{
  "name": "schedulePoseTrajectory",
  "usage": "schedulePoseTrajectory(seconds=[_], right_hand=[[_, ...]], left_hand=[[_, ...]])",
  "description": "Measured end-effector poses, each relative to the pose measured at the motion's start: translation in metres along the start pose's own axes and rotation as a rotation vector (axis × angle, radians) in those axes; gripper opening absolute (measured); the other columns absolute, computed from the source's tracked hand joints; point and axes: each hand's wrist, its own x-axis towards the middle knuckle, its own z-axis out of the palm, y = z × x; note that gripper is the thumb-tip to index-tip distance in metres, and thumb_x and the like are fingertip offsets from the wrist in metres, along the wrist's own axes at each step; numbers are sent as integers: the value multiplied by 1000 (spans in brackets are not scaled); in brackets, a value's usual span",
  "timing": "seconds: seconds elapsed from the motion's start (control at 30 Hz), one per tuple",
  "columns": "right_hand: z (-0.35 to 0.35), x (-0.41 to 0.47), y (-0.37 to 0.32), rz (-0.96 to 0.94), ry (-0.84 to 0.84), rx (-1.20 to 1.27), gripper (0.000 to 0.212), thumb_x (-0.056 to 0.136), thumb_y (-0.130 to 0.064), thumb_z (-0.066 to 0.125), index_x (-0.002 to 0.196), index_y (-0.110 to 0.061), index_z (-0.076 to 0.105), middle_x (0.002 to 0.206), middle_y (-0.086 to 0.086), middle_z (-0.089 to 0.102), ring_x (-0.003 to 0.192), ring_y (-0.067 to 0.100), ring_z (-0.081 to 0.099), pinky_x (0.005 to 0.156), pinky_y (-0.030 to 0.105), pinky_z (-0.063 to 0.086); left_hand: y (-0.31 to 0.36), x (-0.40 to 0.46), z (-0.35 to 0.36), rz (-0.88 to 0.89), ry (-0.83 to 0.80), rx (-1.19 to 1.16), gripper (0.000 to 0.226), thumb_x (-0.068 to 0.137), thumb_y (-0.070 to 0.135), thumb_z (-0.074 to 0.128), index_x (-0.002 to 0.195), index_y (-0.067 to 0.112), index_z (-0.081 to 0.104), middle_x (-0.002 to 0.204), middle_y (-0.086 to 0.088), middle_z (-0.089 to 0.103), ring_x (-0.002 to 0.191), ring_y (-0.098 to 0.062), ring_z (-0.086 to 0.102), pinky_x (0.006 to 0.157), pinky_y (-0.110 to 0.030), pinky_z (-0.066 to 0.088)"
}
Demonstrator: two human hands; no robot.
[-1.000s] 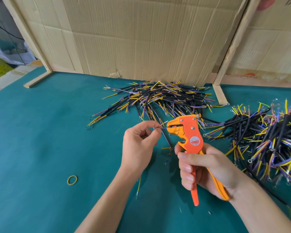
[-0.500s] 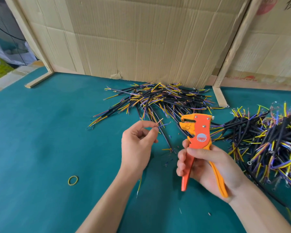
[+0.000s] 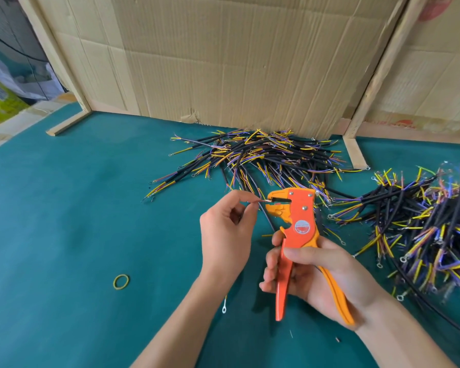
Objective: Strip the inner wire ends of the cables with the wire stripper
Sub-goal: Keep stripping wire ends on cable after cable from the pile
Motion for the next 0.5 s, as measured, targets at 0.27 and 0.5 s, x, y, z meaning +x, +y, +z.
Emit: schedulePoseTrajectory(seconds=[0.27, 0.5], right_hand=[[0, 0, 1, 18, 2, -125, 40, 69, -1, 80, 105, -1, 62, 83, 27, 58, 74, 42, 62, 69, 51, 56], [1, 0, 0, 13, 12, -108, 21, 77, -4, 77, 93, -4, 64, 74, 19, 52, 63, 34, 57, 60, 45, 53]], left_hand=[[2, -3, 1, 17, 2, 65, 20, 88, 4, 71, 83, 23, 74, 57, 8, 53, 50, -7, 42, 53, -15, 36], [2, -4, 1, 18, 8, 100, 20, 86, 6, 72, 83, 25, 76, 57, 7, 55, 51, -7, 43, 54, -16, 38]])
